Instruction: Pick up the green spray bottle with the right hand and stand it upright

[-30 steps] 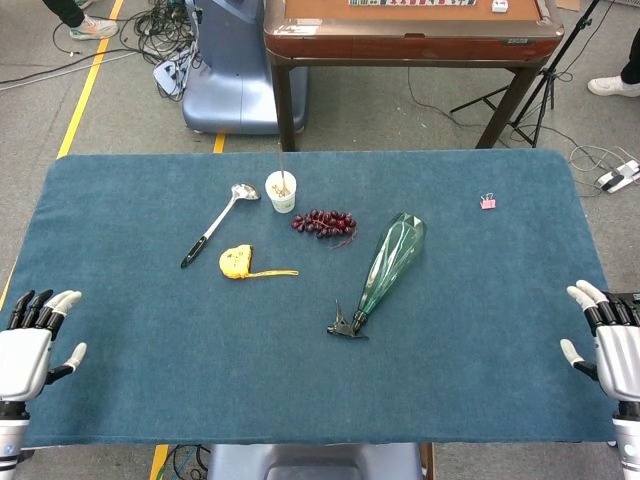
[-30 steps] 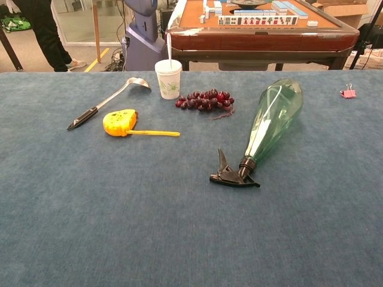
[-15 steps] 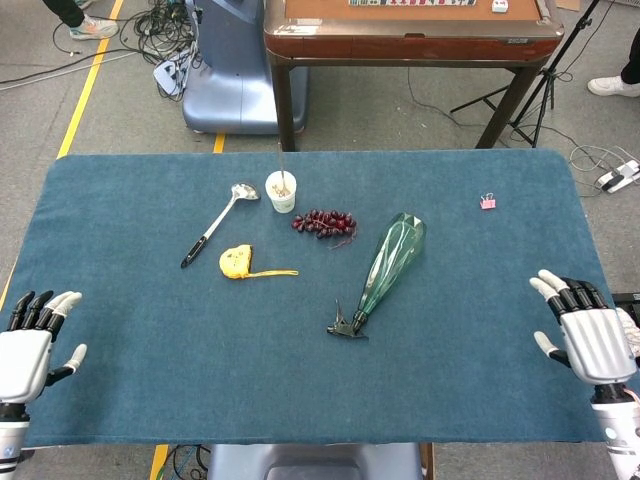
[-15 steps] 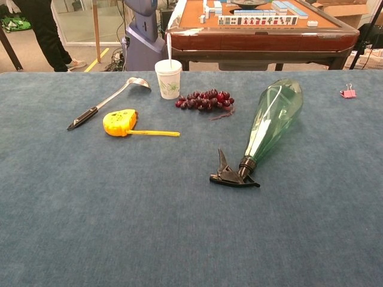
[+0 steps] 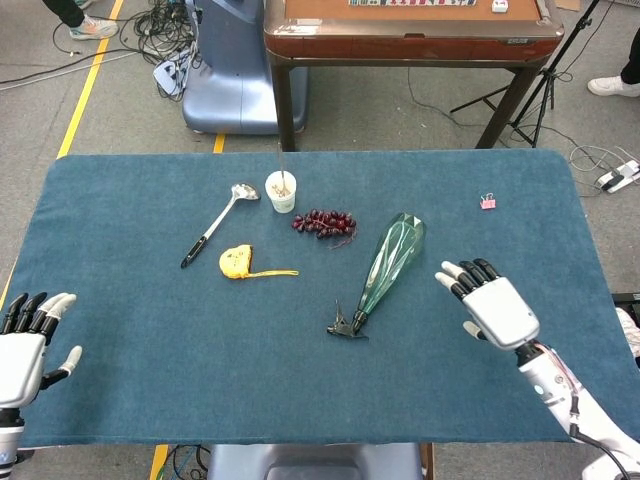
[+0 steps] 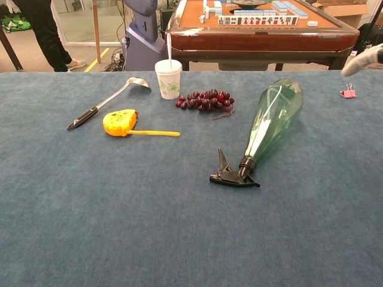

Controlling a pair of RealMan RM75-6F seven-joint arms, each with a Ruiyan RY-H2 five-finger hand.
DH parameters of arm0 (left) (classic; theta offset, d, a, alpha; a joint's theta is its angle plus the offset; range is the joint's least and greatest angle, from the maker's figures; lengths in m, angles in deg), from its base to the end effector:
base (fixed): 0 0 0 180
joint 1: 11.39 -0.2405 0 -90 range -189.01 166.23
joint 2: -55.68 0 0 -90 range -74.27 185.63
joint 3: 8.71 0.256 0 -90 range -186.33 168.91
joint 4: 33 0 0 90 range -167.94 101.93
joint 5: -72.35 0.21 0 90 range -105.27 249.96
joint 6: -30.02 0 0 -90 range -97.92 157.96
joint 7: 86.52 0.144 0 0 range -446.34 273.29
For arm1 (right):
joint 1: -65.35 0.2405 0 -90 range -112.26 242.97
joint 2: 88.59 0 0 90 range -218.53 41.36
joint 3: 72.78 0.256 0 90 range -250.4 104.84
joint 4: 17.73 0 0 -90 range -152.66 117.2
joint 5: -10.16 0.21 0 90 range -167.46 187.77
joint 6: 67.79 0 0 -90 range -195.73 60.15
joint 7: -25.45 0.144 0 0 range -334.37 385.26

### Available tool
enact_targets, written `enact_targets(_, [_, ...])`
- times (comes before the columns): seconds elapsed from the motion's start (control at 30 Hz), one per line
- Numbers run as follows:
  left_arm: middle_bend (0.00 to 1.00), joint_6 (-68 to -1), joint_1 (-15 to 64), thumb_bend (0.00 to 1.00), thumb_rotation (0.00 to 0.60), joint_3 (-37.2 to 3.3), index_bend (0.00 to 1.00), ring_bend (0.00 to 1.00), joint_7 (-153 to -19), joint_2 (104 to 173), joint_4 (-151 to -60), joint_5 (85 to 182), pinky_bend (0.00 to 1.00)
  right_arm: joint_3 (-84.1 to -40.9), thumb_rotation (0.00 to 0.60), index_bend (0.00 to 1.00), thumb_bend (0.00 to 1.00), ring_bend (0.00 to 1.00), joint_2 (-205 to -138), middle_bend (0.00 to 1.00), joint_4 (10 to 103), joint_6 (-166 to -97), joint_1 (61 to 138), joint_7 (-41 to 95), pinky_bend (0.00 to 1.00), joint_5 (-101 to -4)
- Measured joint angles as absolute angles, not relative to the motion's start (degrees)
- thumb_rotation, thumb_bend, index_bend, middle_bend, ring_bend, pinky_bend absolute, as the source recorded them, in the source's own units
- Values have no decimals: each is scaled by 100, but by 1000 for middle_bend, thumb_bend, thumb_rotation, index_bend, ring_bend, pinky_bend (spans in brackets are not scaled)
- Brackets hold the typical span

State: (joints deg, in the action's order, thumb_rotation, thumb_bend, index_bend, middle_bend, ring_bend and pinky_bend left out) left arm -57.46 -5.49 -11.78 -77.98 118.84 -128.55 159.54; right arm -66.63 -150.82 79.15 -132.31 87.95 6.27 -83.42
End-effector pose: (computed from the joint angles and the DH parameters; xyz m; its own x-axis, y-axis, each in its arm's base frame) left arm -0.2923 0.1861 0.1642 0.4926 -0.0537 0.8686 0.8678 -0.0448 -0.4949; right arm -0.2244 -0.2643 0.1165 0.7114 -0.0154 0.7026 -0.6301 -0.4565 0.6281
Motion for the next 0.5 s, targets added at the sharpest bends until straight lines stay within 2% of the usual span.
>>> enact_targets(0.17, [166, -5774, -569, 330, 600, -1178, 147, 95, -7807, 11873, -12855, 15958, 21, -6579, 600, 208, 112, 147, -15308, 187, 7775, -12526, 9389, 325, 196, -8355])
enact_targets(0.5, [166, -5890, -641, 330, 600, -1181, 147, 95, -7815, 11859, -12859, 15969, 18, -6526, 600, 226, 122, 147, -15942, 192, 7007, -11547, 10365, 26, 196, -8382])
